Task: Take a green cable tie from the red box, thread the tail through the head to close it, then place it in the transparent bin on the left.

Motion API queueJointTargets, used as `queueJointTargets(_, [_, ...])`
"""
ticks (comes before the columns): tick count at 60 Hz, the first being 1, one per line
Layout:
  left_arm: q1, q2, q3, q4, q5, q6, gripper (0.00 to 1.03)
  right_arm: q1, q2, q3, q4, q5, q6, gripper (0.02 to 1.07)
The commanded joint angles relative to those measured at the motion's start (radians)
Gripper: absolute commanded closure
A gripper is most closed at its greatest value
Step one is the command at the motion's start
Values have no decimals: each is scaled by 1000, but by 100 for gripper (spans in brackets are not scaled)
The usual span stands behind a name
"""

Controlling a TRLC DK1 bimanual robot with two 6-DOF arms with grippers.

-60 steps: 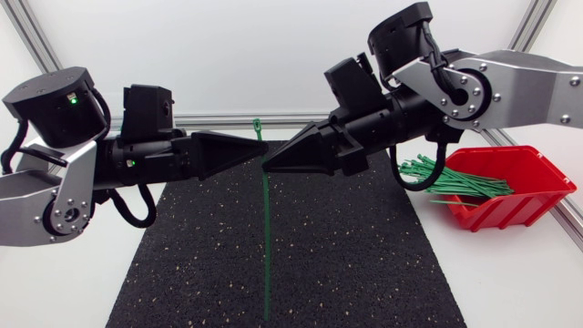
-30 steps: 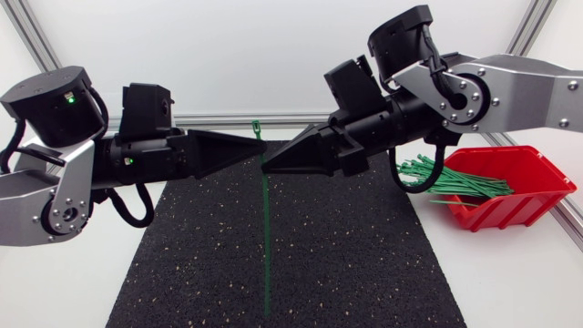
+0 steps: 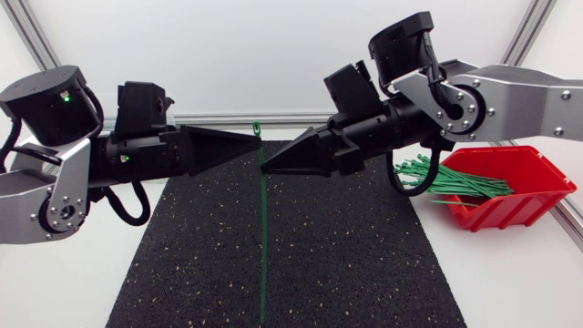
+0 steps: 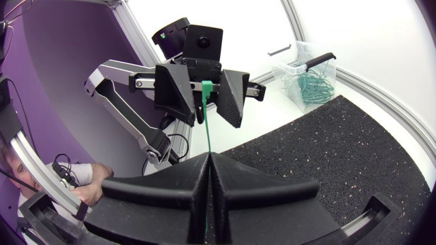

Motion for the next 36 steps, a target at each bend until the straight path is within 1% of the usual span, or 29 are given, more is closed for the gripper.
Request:
queueJointTargets(1, [3, -4, 2, 26, 3, -27, 61, -5, -8, -27, 18, -3, 37, 101])
queueJointTargets(4, [3, -4, -1, 33, 0, -27, 62, -6, -8, -25, 20, -3, 43, 101])
queueJointTargets(7, [2, -3, 1, 33, -5, -28, 67, -9, -9, -27, 26, -3, 51, 101])
queueJointTargets(12, [0, -3, 1, 34, -5, -28, 71, -12, -11, -27, 29, -3, 57, 101])
queueJointTargets(17, [-4, -4, 1, 39, -6, -28, 79, -20, -11, -28, 31, -3, 59, 101])
queueJointTargets(23, [-7, -4, -5, 43, -6, -28, 81, -28, -11, -27, 32, -3, 62, 101])
queueJointTargets(26, [-10, -4, -5, 43, -6, -28, 83, -26, -9, -27, 32, -3, 60, 101])
queueJointTargets(36, [-24, -3, -2, 43, -5, -28, 83, -19, -9, -28, 34, -3, 60, 101])
